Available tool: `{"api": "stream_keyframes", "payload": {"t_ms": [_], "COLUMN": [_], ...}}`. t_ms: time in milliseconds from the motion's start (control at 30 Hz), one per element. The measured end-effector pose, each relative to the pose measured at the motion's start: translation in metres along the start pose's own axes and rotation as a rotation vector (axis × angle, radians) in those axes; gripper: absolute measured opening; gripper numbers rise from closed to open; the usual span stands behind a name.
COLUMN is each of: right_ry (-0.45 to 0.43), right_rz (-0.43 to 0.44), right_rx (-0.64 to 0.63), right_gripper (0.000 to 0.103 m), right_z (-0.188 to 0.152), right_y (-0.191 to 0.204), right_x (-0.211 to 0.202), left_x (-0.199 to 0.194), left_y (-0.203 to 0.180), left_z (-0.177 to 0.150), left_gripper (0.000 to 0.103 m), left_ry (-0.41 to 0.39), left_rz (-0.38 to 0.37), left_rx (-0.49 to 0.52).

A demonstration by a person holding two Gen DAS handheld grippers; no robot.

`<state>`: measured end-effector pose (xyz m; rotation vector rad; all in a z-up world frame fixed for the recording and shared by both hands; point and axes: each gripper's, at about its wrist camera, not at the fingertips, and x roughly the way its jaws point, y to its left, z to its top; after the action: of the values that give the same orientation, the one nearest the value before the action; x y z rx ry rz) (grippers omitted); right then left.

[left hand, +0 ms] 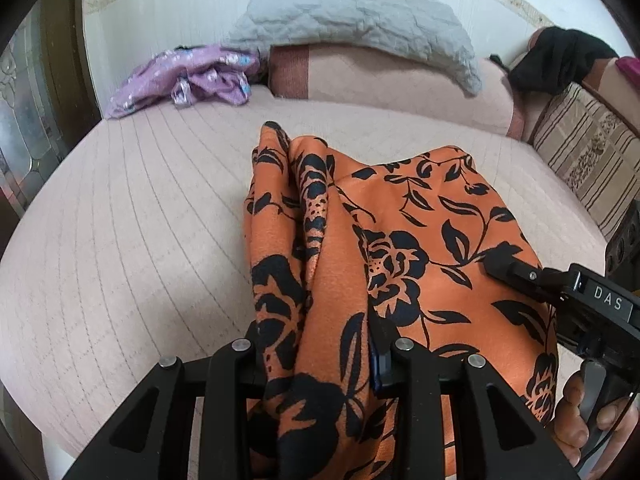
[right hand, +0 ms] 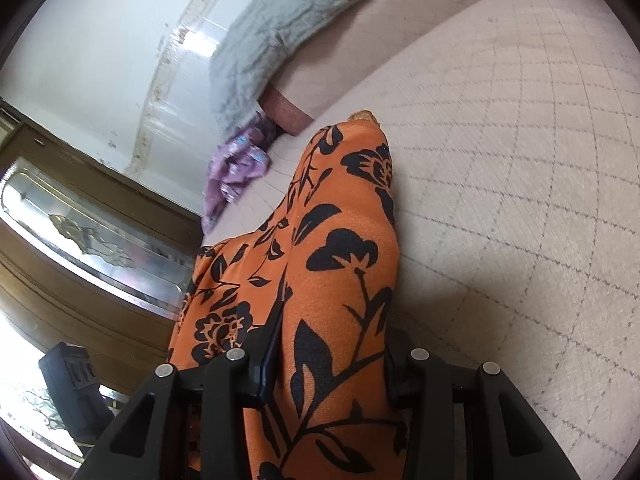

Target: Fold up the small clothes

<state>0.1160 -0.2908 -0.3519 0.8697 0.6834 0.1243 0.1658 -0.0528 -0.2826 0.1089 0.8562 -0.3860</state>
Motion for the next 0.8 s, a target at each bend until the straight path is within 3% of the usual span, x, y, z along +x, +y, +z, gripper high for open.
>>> {"api": "stream_keyframes", "payload": {"t_ms": [133,200,300,500,633,800], "right_ry": [0.003,0.025,0.018,0.008,-0.055,-0.132], "right_rz": [-0.003,-0.067,-0.104,-0.179,-0.23,-0.161], "right_rx": [0.035,0.028,0.013,-0.054,-0.136,-0.183], "right_gripper": [0.044,0.049,0.055,0.057,0.057,0.057], "right_z": [0.002,0.001,0.0,0.001,0.002,-0.007], "right_y": [-0.007,-0.01,-0.009,0.005,0.019,0.034], "right_x": [0.011,0.025,0.031,0.016,-0.009,-0.043], "left_x": [0.021,0.037,0.038,0.035,0.035,0.034], "left_y": [-0.004,-0.004,0.0,0.003,0.006,0.011], "left_z": [-0.001,-0.004,-0.005,-0.009,-0.009,-0.01], "left_gripper": [0.037,0.043,0.048,0.057,0.068,0.072], "left_ry": [0.029,0.069,0.061,0.053,0.054,0.052], "left_rz": [0.052,0.098,0.103,0.123,0.149,0.156], "left_rx": [0.019,0.018,-0.001,0.012,0.009,0.019]}}
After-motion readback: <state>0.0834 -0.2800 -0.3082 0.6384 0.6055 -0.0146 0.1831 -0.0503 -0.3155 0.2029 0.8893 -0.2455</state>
